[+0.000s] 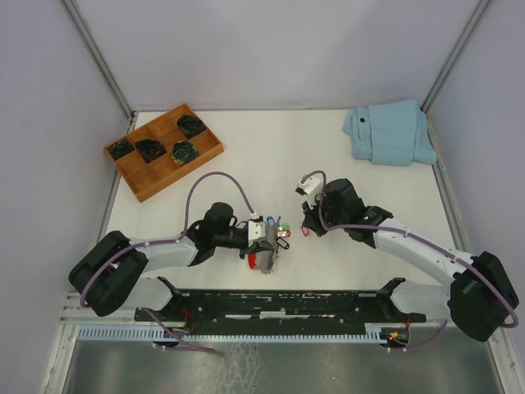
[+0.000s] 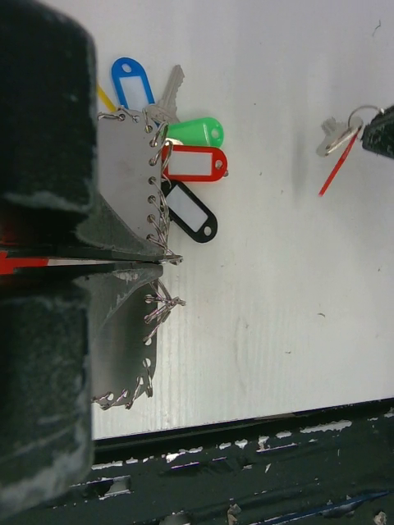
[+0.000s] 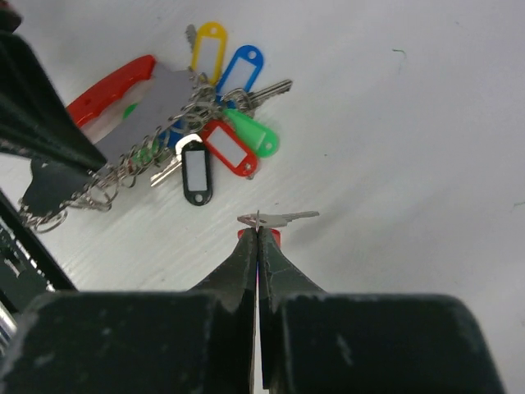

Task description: Put the keys on the keyring

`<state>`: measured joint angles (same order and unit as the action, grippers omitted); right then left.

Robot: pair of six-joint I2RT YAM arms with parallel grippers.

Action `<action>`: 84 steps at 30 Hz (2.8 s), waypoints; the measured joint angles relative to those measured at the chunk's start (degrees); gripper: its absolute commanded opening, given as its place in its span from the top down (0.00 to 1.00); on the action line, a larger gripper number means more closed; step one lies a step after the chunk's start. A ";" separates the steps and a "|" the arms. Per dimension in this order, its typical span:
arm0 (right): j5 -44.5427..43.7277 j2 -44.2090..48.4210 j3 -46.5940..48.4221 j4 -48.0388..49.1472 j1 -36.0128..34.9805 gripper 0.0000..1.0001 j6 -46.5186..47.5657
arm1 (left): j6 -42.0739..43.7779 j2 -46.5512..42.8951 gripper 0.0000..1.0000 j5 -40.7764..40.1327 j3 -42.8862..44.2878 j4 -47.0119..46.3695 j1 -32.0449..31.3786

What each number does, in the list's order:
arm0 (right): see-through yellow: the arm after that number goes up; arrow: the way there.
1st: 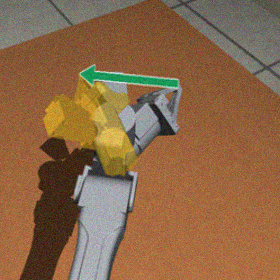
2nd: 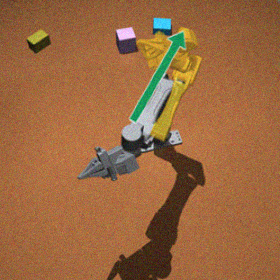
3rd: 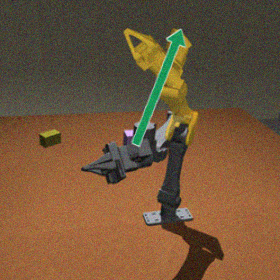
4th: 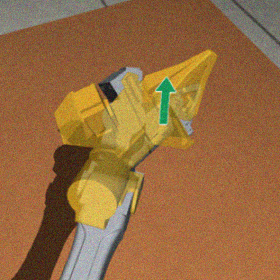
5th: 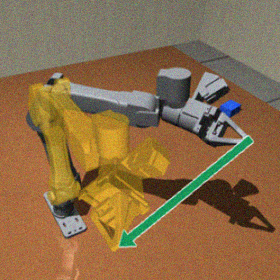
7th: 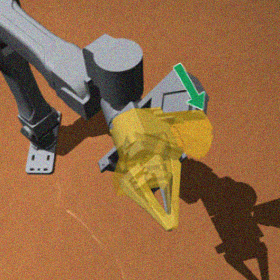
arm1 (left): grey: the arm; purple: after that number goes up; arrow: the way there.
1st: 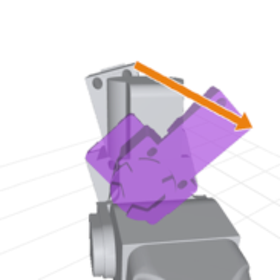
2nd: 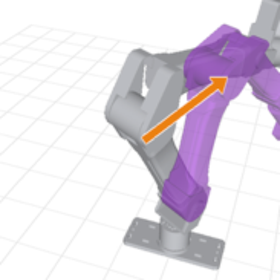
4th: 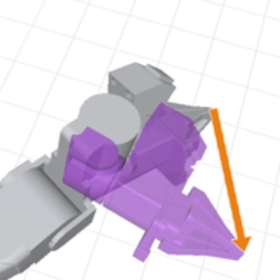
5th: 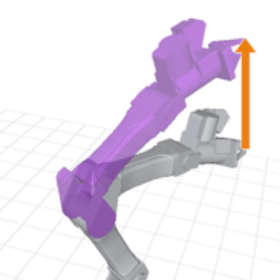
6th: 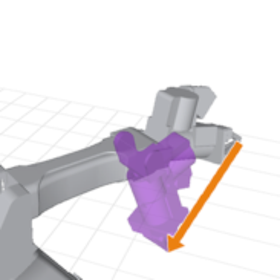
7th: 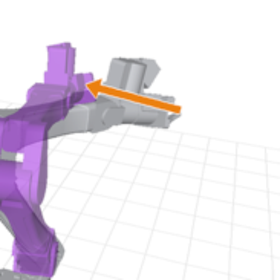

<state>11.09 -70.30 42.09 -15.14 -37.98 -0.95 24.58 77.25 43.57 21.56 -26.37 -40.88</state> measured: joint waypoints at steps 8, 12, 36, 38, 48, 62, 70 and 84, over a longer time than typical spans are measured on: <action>12.57 7.98 -3.76 -1.49 0.11 0.99 7.45 | 0.00 0.00 0.97 0.04 0.00 -0.83 0.00; 16.09 9.66 -3.13 -4.09 0.13 0.99 10.75 | -0.02 0.00 0.97 0.04 0.00 -0.96 0.00; 33.59 -6.75 2.36 -14.51 -0.87 0.99 54.07 | -0.02 0.13 0.97 0.52 -1.51 -5.68 0.04; 33.14 -7.28 2.36 -13.22 -1.03 0.99 55.15 | -0.02 0.13 0.97 0.55 -1.68 -5.90 0.04; 31.26 -7.54 0.81 -5.38 -1.68 0.99 56.57 | -0.04 0.17 0.97 0.63 -2.05 -7.06 0.04; 30.91 -9.81 -0.72 1.07 -3.26 0.99 55.67 | -0.83 0.52 0.97 1.62 -2.05 -7.85 0.04; 30.93 -10.47 -0.72 1.40 -4.20 0.99 55.69 | -1.38 0.74 0.97 1.64 -2.05 -8.07 0.04; 31.39 -10.45 -0.70 1.44 -4.39 0.99 55.63 | -1.40 0.76 0.97 1.84 -2.05 -8.07 0.04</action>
<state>42.48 -80.75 41.39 -13.69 -42.37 54.68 23.18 78.02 45.41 19.51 -34.44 -40.84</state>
